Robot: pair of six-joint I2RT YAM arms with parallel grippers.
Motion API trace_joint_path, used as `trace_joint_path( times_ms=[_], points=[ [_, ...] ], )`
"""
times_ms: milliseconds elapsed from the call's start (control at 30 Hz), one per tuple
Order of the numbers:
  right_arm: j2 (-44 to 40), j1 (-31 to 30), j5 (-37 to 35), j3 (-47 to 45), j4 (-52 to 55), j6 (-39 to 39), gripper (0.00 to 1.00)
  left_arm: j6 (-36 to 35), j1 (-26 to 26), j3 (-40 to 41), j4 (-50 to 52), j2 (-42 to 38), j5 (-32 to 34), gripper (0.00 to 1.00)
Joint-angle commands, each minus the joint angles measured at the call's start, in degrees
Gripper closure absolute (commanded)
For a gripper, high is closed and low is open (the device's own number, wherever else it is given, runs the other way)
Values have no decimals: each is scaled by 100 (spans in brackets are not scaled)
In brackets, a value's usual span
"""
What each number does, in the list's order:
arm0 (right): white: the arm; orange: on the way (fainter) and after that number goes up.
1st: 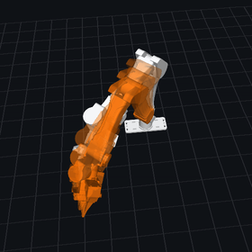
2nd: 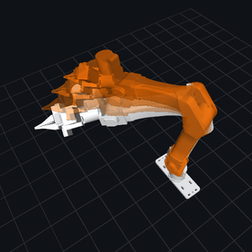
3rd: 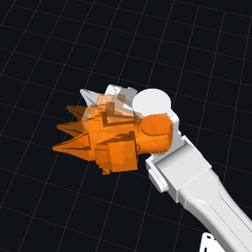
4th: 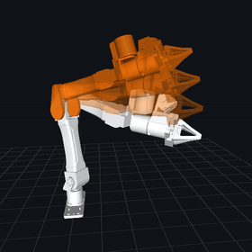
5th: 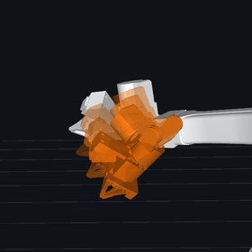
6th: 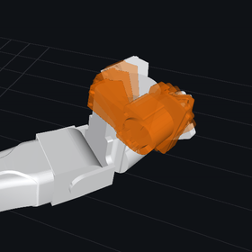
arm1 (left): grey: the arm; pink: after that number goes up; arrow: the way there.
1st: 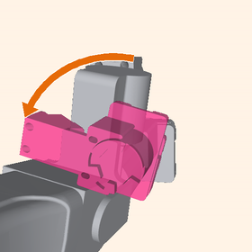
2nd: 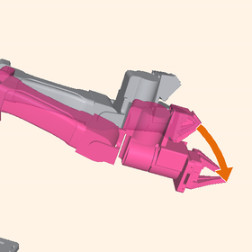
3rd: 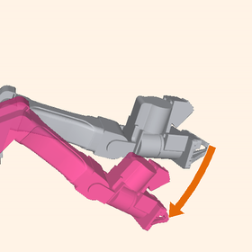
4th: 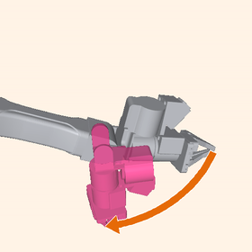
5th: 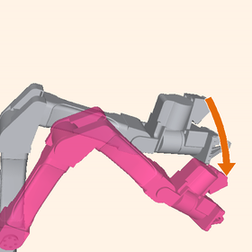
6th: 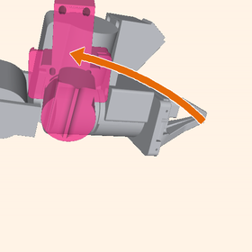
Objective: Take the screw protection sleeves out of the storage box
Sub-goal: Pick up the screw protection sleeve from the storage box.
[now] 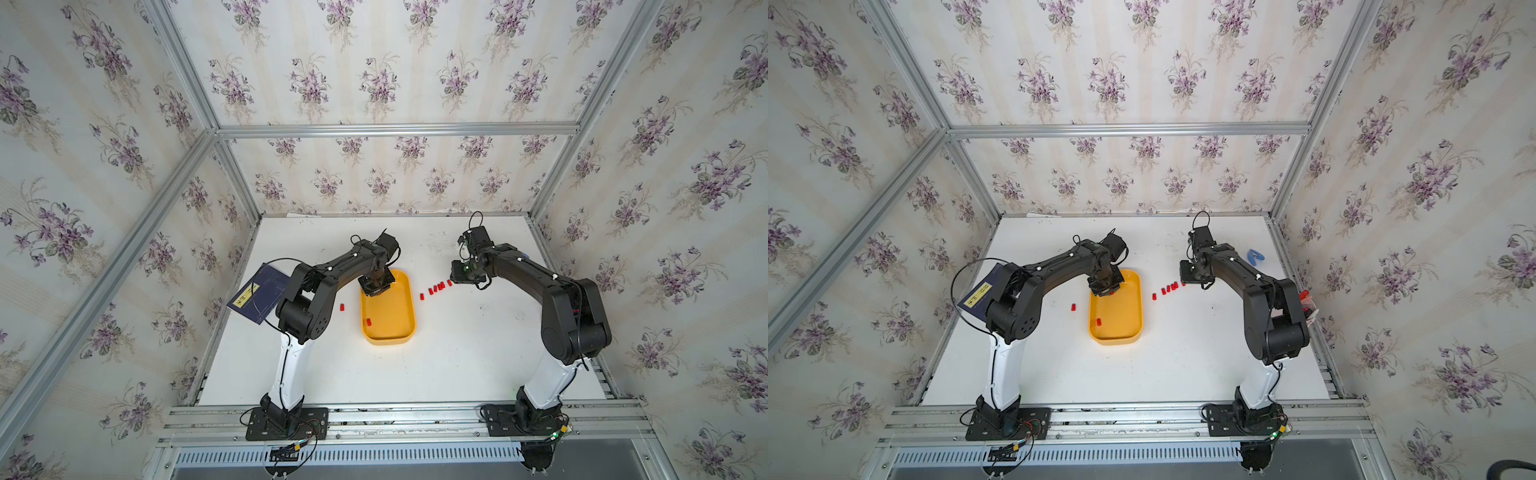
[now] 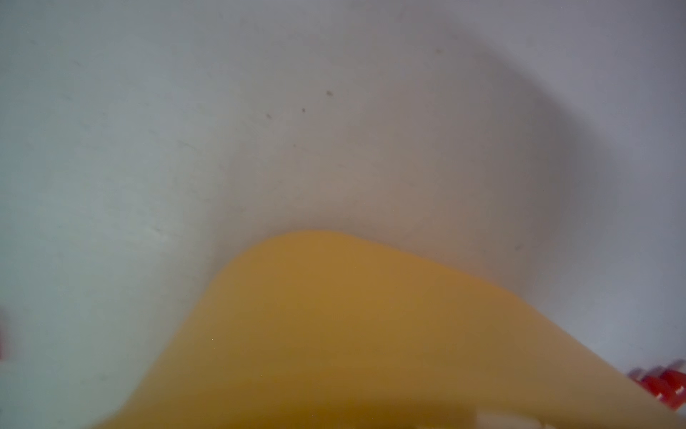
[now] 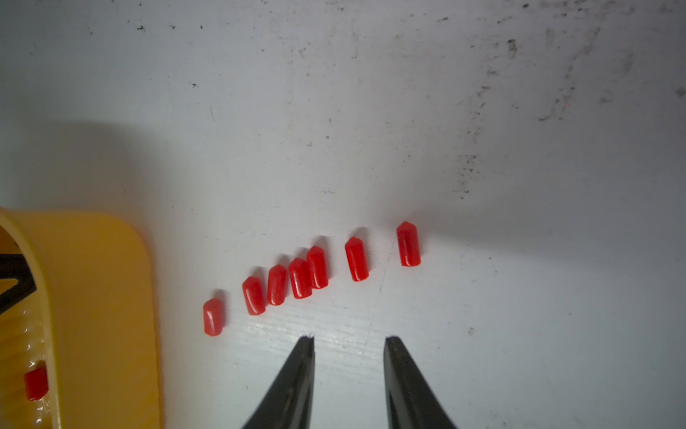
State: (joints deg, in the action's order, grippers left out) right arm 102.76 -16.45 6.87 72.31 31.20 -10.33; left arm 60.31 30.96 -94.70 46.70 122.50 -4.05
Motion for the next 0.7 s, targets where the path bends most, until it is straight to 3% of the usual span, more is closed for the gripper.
trace_joint_path(
  times_ms=[0,300,667],
  points=[
    [-63,-8,-63,19,77,-3,63,-503,59,-42,-93,-159,-200,79],
    [-131,-8,-87,28,83,-40,63,-1583,122,170,181,-899,-345,79],
    [-136,-8,-136,124,143,-50,63,-2823,49,612,1046,-2437,350,78]
  ],
)
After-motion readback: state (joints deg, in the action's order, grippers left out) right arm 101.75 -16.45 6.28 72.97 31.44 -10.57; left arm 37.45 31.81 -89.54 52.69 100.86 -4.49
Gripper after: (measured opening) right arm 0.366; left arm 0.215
